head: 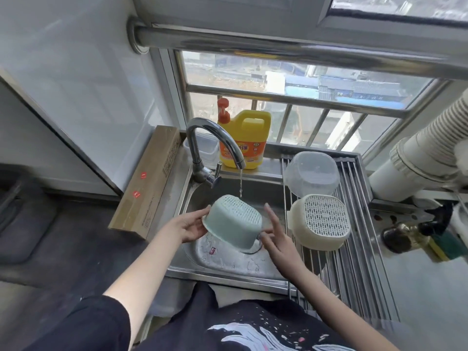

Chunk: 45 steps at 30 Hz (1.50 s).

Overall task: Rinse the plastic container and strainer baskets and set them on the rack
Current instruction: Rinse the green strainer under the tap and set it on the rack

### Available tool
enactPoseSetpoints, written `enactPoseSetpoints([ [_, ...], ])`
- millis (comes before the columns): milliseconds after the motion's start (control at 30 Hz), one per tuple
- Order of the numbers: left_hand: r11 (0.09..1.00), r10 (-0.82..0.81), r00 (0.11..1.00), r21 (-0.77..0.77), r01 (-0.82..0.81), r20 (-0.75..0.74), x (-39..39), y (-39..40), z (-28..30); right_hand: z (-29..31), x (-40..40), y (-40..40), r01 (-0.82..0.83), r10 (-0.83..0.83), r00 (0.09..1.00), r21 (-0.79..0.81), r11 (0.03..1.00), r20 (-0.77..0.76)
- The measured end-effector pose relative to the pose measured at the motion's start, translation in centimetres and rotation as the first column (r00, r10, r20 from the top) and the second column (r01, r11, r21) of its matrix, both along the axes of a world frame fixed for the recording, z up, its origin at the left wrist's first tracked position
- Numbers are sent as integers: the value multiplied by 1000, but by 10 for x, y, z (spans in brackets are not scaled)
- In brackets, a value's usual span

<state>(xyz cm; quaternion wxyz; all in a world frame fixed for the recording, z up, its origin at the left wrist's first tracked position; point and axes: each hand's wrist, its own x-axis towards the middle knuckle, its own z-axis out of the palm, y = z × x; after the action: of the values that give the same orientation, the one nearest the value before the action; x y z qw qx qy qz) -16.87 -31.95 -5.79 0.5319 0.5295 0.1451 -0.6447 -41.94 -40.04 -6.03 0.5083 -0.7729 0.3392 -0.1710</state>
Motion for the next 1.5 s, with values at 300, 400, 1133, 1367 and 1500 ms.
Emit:
enactPoseSetpoints([
  [300, 964, -36, 998, -262, 49, 55, -28, 17, -2, 0, 20, 5, 418, -477, 873, 665, 619, -105],
  [400, 927, -3, 1000, -376, 2, -1, -32, 21, -7, 1, 15, 9, 402, -395, 900, 703, 586, -185],
  [1133, 984, -70, 972, -142, 104, 225, -22, 32, 22, 28, 22, -28, 356, -435, 897, 711, 606, -78],
  [1367, 910, -287, 878, -177, 375, 384, -48, 16, 43, 20, 27, -32, 284, -337, 941, 605, 744, -27],
  [1500, 887, -259, 793, -190, 422, 552, -60, 9, 47, 31, 19, -22, 198, -313, 949, 697, 690, 41],
])
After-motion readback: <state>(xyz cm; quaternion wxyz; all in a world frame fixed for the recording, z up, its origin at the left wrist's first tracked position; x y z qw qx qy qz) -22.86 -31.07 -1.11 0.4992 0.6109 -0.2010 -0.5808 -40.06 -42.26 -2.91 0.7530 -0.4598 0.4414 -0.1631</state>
